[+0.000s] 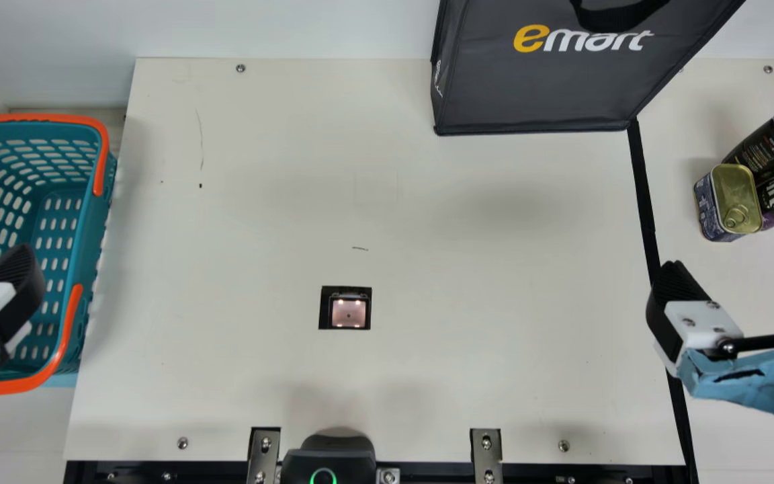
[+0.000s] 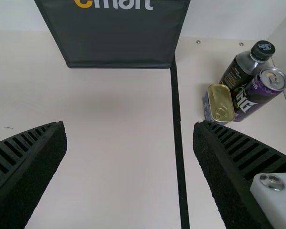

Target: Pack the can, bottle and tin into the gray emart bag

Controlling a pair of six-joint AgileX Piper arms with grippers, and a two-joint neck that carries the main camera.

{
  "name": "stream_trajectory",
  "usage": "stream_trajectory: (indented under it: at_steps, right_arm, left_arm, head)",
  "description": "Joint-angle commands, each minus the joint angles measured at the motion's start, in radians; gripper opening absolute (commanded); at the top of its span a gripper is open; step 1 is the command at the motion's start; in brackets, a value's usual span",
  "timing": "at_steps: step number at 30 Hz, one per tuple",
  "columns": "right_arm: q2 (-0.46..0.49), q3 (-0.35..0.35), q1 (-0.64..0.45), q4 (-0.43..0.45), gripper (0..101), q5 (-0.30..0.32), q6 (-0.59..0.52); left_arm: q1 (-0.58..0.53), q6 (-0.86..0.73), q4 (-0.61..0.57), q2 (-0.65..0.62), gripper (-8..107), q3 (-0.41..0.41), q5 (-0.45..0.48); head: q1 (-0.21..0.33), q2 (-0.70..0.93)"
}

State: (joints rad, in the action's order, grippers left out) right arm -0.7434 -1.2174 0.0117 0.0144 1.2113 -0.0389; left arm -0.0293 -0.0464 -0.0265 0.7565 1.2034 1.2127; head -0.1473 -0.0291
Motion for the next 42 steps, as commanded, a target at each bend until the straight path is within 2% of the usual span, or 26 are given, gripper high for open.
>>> stream_trajectory:
  at_steps: [1, 2, 12, 13, 42]
  right_arm:
    - [0.000, 0.000, 0.000, 0.000, 91, 0.000, 0.000]
    - [0.000, 0.000, 0.000, 0.000, 91, 0.000, 0.000]
    - [0.000, 0.000, 0.000, 0.000, 91, 0.000, 0.000]
    - [0.000, 0.000, 0.000, 0.000, 91, 0.001, 0.000]
    - [0.000, 0.000, 0.000, 0.000, 91, 0.000, 0.000]
  left_arm:
    - [0.000, 0.000, 0.000, 0.000, 90, 0.000, 0.000]
    - [0.000, 0.000, 0.000, 0.000, 90, 0.000, 0.000]
    - [0.000, 0.000, 0.000, 0.000, 90, 0.000, 0.000]
    - [0.000, 0.000, 0.000, 0.000, 90, 0.000, 0.000]
    - [0.000, 0.000, 0.000, 0.000, 90, 0.000, 0.000]
  head:
    - [0.033, -0.022]
    - [0.079, -0.068]
    - [0.312, -0.301]
    - [0.322, -0.320]
    - [0.322, -0.320]
